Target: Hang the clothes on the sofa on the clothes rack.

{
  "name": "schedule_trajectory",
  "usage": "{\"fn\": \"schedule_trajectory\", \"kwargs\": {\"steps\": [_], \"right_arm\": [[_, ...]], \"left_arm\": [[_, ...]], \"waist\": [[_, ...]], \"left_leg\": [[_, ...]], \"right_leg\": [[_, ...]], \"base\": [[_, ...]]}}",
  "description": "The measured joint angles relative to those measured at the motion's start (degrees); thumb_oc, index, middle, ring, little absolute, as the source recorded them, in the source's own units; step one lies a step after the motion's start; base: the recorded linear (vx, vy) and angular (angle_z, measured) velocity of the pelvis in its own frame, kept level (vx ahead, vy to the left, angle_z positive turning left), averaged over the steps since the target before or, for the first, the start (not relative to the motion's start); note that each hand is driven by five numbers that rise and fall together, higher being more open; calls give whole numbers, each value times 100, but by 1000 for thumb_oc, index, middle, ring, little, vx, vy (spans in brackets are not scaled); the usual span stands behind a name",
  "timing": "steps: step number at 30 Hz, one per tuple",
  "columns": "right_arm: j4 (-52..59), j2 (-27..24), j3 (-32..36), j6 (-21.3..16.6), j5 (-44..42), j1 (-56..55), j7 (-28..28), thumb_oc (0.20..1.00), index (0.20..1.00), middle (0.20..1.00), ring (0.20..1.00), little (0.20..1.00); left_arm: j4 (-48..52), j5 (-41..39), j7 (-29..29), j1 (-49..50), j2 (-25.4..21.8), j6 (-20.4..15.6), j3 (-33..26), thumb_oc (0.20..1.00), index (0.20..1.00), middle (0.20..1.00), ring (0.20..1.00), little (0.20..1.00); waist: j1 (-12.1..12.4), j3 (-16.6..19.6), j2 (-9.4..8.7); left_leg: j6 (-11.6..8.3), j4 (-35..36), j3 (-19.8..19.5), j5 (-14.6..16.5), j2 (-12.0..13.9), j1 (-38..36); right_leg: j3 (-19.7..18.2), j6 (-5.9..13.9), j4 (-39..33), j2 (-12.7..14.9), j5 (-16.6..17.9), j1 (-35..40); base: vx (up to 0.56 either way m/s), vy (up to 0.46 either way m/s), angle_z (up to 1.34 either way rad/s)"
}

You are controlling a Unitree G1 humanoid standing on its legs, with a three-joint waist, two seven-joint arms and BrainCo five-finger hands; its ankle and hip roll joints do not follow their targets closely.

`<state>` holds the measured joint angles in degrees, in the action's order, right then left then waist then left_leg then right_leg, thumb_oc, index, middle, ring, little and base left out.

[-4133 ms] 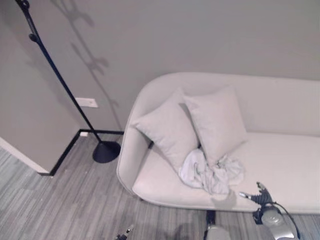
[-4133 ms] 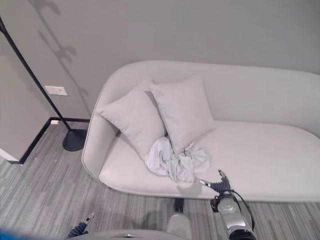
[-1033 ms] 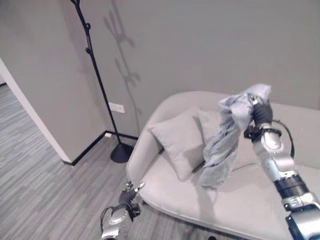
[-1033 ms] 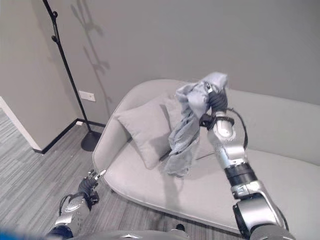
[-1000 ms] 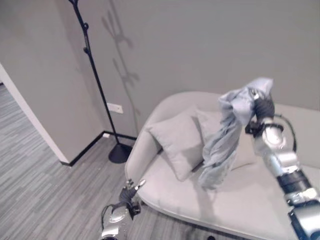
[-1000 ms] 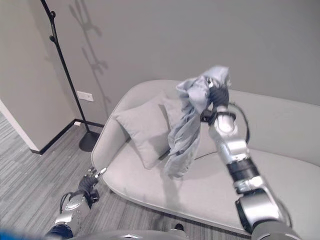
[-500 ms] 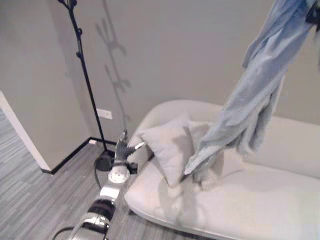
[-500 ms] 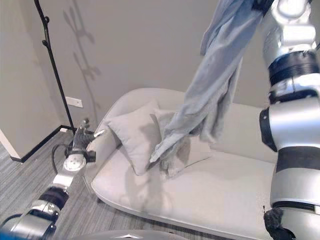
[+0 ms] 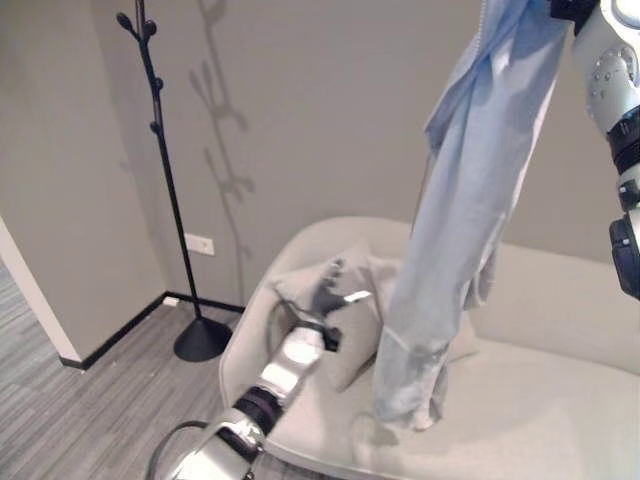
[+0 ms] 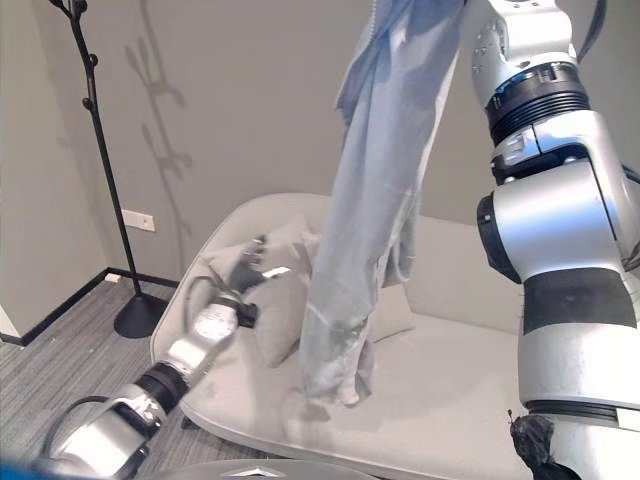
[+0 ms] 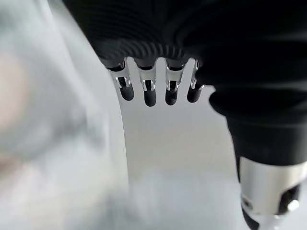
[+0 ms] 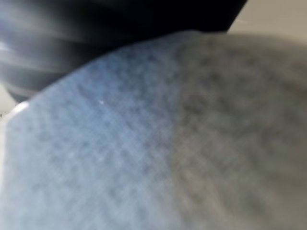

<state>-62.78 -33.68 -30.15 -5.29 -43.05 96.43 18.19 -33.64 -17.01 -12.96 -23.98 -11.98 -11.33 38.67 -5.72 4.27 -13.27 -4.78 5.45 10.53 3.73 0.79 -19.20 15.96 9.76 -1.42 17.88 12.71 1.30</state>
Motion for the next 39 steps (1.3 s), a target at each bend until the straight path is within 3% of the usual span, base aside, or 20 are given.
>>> {"fn": "schedule_trajectory", "kwargs": {"steps": [5, 7, 10, 11, 12, 15, 19, 23, 25, 29, 32, 33, 34, 35, 36, 37, 39], "right_arm": [[596, 176, -193, -38, -205, -31, -4, 200, 200, 200, 200, 200], [1001, 203, -424, -54, -331, -40, 31, 200, 200, 200, 200, 200], [1760, 299, -624, -139, -426, -91, 54, 200, 200, 200, 200, 200], [1973, 341, -660, -220, -425, -102, 48, 200, 200, 200, 200, 200], [2028, 344, -673, -257, -425, -103, 48, 200, 200, 200, 200, 200], [2020, 349, -669, -298, -425, -102, 79, 200, 200, 200, 200, 200], [1845, 349, -655, -296, -427, -101, 179, 200, 200, 200, 200, 200], [1499, 316, -642, -259, -426, -103, 229, 200, 200, 200, 200, 200], [1493, 174, -604, -234, -419, -145, 238, 200, 200, 200, 200, 200], [2195, -733, -367, -263, -328, -647, 246, 200, 200, 200, 200, 200], [4027, -1980, 497, -381, 73, -2028, 305, 200, 200, 200, 200, 200], [5320, -2381, 1296, -454, 373, -3056, 349, 200, 200, 200, 200, 200], [6085, -2637, 1782, -684, 743, -3815, 375, 200, 200, 200, 200, 200], [6325, -2724, 1969, -746, 884, -4091, 371, 200, 200, 200, 200, 200], [6635, -2840, 2221, -920, 1160, -4590, 384, 200, 200, 200, 200, 200], [6401, -2844, 1901, -964, 1404, -4746, 337, 200, 200, 200, 200, 200], [6237, -2971, 1770, -857, 1519, -4750, 107, 200, 200, 200, 200, 200]], "left_arm": [[-1492, 712, -55, -657, 268, 155, 380, 1000, 1000, 1000, 1000, 1000], [-2250, 630, -133, -993, 501, 219, 367, 1000, 1000, 1000, 1000, 1000], [-2299, 90, -146, -1063, 727, 277, 353, 1000, 1000, 1000, 1000, 1000], [-2188, -309, -53, -1053, 898, 274, 398, 824, 824, 824, 824, 824], [-2092, -503, 3, -1029, 951, 275, 404, 200, 200, 200, 200, 200], [-1626, -1196, 268, -932, 1083, 270, 720, 200, 200, 200, 200, 200], [-1449, -1432, 450, -925, 1068, 273, 825, 200, 200, 200, 200, 200], [-1475, -1561, 405, -895, 934, 275, 526, 200, 200, 200, 200, 200], [-1360, -1745, 249, -790, 705, 279, 107, 200, 200, 200, 200, 200], [-416, -1761, -9, -375, -52, 230, -556, 200, 200, 200, 200, 200], [1055, -1145, -289, 402, -964, 154, -1725, 200, 200, 200, 200, 200], [1513, -701, -323, 656, -1194, 128, -2155, 200, 200, 200, 200, 200], [1720, -314, -520, 861, -1453, 75, -2764, 200, 200, 200, 200, 200], [1722, -153, -591, 873, -1571, 69, -2931, 200, 200, 200, 200, 200], [2007, 122, -723, 1030, -1744, 74, -3420, 200, 200, 200, 200, 200], [2236, 542, -888, 1329, -1688, 48, -3904, 200, 200, 200, 200, 200], [3014, 1040, -952, 1738, -1675, 52, -4497, 200, 200, 200, 200, 200]], "waist": [[-331, 17, 21], [-521, 43, 15], [-686, 85, 38], [-730, 87, 36], [-729, 92, 30], [-715, 117, -1], [-722, 140, -19], [-729, 142, -3], [-689, 125, 34], [-565, 75, 70], [-422, -190, 232], [-340, -323, 250], [-301, -534, 380], [-283, -605, 441], [-194, -798, 581], [-4, -837, 1047], [320, -995, 1272]], "left_leg": [[8, 4, 83, 0, 23, -9], [4, -17, 129, -6, -4, -12], [-3, -17, 225, 1, -18, -6], [-9, -17, 269, 13, -13, -9], [-7, -17, 279, 19, -13, -9], [-16, -17, 348, 60, -4, -93], [-8, -17, 425, 89, 10, -129], [-8, -16, 452, 90, 1, -149], [-7, -16, 448, 89, -15, -152], [-8, 13, 446, 91, -21, -173], [19, -16, 455, 109, -82, -242], [36, -71, 480, 125, -34, -210], [165, -226, 528, 164, -125, -127], [280, -393, 542, 242, -168, 39], [459, -464, 658, 291, -147, 229], [458, -436, 868, 141, 69, 362], [360, -469, 936, 36, 289, 437]], "right_leg": [[-69, -18, 18, -47, -20, -58], [-127, -6, 37, -63, -16, -126], [-245, 1, 59, -90, 1, -212], [-272, -1, 61, -100, 6, -216], [-279, -1, 61, -103, 6, -215], [-354, -5, 70, -153, 10, -208], [-425, -6, 81, -166, 10, -203], [-470, 0, 72, -167, 5, -205], [-469, 0, 67, -177, 6, -190], [-465, -17, 66, -190, 50, -162], [-466, -25, 63, -157, 207, -101], [-313, 11, 72, -173, 468, -172], [-227, 37, 145, -126, 767, -258], [-248, -117, 103, -95, 999, -373], [-115, -67, 126, -70, 874, -493], [283, -370, 1820, -187, -793, -757], [514, -330, 3425, -128, -1701, -846]], "base": [[-8, -3, -9], [-8, 10, -14], [1, 14, -16], [12, 18, -14], [18, 17, -13], [9, 13, -12], [-5, 0, -10], [-13, 1, -3], [-36, 26, 0], [-33, 13, 0], [-181, 61, -3], [-264, 162, -16], [-357, 193, -21], [-297, 126, -34], [-371, 126, -39], [-309, 91, -43], [-176, -15, -23]]}}
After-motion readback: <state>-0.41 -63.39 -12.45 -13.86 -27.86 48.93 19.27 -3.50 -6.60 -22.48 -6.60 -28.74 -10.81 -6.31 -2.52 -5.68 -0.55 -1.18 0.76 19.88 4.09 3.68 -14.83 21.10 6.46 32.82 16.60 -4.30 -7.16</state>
